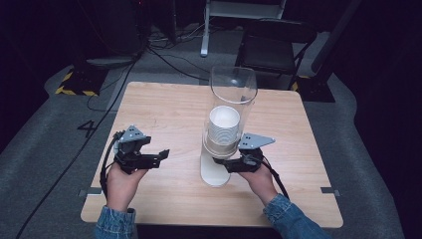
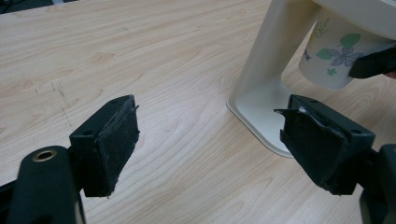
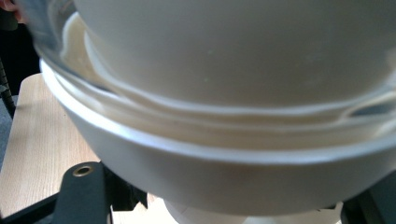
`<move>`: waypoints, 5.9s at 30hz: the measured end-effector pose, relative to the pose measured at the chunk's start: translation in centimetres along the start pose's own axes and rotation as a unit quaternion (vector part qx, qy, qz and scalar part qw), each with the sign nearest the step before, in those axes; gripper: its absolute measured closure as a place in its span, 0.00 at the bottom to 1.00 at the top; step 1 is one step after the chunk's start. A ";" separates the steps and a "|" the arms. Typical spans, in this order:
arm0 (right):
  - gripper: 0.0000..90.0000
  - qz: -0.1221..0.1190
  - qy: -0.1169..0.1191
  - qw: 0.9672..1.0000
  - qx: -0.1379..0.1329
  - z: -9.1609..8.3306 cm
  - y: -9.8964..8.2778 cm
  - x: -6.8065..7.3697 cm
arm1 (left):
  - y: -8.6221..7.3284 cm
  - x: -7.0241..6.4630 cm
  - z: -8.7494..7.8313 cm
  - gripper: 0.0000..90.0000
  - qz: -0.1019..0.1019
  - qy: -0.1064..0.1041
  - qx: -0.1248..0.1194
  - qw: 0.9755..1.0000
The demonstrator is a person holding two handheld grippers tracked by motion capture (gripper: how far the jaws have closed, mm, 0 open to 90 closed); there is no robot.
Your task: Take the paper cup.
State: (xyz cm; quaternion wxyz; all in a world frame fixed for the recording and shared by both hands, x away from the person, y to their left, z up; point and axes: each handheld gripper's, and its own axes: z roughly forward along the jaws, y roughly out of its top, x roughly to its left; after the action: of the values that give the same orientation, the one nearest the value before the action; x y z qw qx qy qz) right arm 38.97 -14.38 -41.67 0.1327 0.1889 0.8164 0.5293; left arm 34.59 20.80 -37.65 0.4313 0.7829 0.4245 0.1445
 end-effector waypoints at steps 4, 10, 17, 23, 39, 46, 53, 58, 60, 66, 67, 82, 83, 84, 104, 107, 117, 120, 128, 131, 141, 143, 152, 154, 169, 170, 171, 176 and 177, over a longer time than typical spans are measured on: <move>0.35 -0.005 0.001 1.000 -0.003 0.0 -0.1 -0.1 | 0.0 -0.1 0.0 0.21 0.000 -0.002 0.002 1.000; 0.35 -0.016 0.005 1.000 -0.013 0.0 -0.5 -0.4 | 0.1 -0.3 0.1 0.21 0.007 -0.002 0.003 1.000; 0.35 -0.035 -0.002 0.999 -0.020 0.1 -0.8 -0.6 | 0.1 -0.3 0.1 0.21 0.005 -0.005 0.006 1.000; 0.35 -0.029 0.001 0.999 -0.024 0.1 -1.0 -0.7 | 0.1 -0.4 0.2 0.21 0.005 -0.005 0.008 1.000; 0.35 0.020 0.013 1.000 -0.017 0.2 -1.3 -0.4 | 0.1 -0.5 0.4 0.21 0.007 -0.008 0.013 1.000; 0.36 0.025 0.018 0.999 -0.019 0.3 -1.5 -0.3 | 0.2 -0.7 0.6 0.21 0.012 -0.011 0.017 1.000; 0.38 0.052 0.036 0.998 0.020 1.1 -2.3 -0.5 | 0.2 -0.6 0.5 0.21 0.014 -0.010 0.015 1.000; 0.38 0.037 0.033 0.999 0.021 1.1 -2.5 -0.4 | 0.1 -0.5 0.5 0.21 0.007 -0.011 0.014 1.000; 0.38 0.035 0.030 0.999 0.024 1.1 -2.6 -0.4 | 0.1 -0.3 0.5 0.21 0.011 -0.009 0.016 1.000; 0.37 0.030 0.025 0.999 0.036 1.4 -3.3 -0.4 | 0.0 -0.4 0.5 0.21 0.006 -0.010 0.015 1.000; 0.37 0.028 0.027 0.999 0.032 1.4 -3.5 -0.4 | 0.0 -0.3 0.6 0.21 0.011 -0.009 0.016 1.000; 0.37 0.014 0.020 0.998 0.058 1.6 -4.5 0.0 | 0.0 -0.1 0.7 0.21 0.004 -0.012 0.016 1.000; 0.37 0.014 0.020 0.998 0.060 1.6 -4.6 0.0 | 0.0 -0.1 0.7 0.21 0.006 -0.012 0.016 1.000; 0.37 0.012 0.019 0.998 0.064 1.6 -4.7 0.1 | 0.0 -0.1 0.8 0.21 0.003 -0.012 0.016 1.000; 0.36 0.004 0.006 0.992 0.124 0.3 -5.5 -0.1 | 0.5 0.2 1.7 0.21 0.006 -0.022 0.021 1.000; 0.36 0.002 -0.001 0.992 0.126 -0.1 -5.5 -0.4 | 0.6 0.2 1.7 0.21 0.006 -0.023 0.021 1.000; 0.36 -0.001 -0.041 0.989 0.141 -1.8 -5.5 -2.1 | 0.7 0.3 1.8 0.21 0.006 -0.024 0.022 0.999; 0.36 -0.003 -0.055 0.988 0.145 -2.3 -5.4 -2.5 | 0.6 0.2 1.8 0.21 0.003 -0.024 0.022 0.999; 0.36 0.040 -0.087 0.990 0.104 -4.9 -4.9 -4.7 | 0.6 0.2 1.8 0.21 0.006 -0.024 0.022 0.999; 0.36 0.058 -0.103 0.990 0.080 -6.1 -4.7 -5.6 | 0.6 0.2 1.9 0.21 0.006 -0.024 0.025 0.999; 0.36 0.107 -0.144 0.983 0.029 -8.6 -4.9 -7.5 | 0.5 0.1 2.0 0.21 0.010 -0.022 0.027 0.999; 0.36 0.104 -0.154 0.982 0.024 -8.9 -4.9 -7.7 | 0.5 0.1 2.0 0.21 0.007 -0.022 0.026 0.999; 0.35 0.147 -0.194 0.969 0.048 -9.0 -5.9 -8.7 | 0.4 0.1 2.0 0.21 0.007 -0.024 0.029 0.999; 0.35 0.149 -0.201 0.966 0.056 -8.8 -6.2 -9.0 | 0.4 0.1 2.0 0.21 0.007 -0.023 0.028 0.999; 0.35 0.164 -0.224 0.957 0.082 -7.0 -8.6 -10.8 | -0.3 0.1 1.7 0.20 -0.009 -0.022 0.020 1.000; 0.35 0.162 -0.225 0.957 0.083 -6.9 -8.7 -10.9 | -0.3 0.1 1.7 0.20 -0.009 -0.022 0.020 1.000; 0.35 0.162 -0.225 0.957 0.083 -6.9 -8.7 -10.9 | -0.3 0.1 1.7 0.20 -0.009 -0.022 0.021 1.000; 0.35 0.162 -0.231 0.955 0.090 -6.4 -9.0 -11.1 | -0.4 0.2 1.6 0.20 -0.009 -0.018 0.024 1.000; 0.35 0.160 -0.231 0.955 0.094 -6.2 -9.2 -11.1 | -0.4 0.2 1.6 0.20 -0.007 -0.018 0.030 0.999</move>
State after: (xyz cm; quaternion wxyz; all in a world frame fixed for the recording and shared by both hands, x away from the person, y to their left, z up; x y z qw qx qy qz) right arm 44.78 -27.85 -47.34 0.2126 0.4460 0.7683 0.4069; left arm 35.46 20.17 -38.97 0.4167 0.7947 0.4264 0.1143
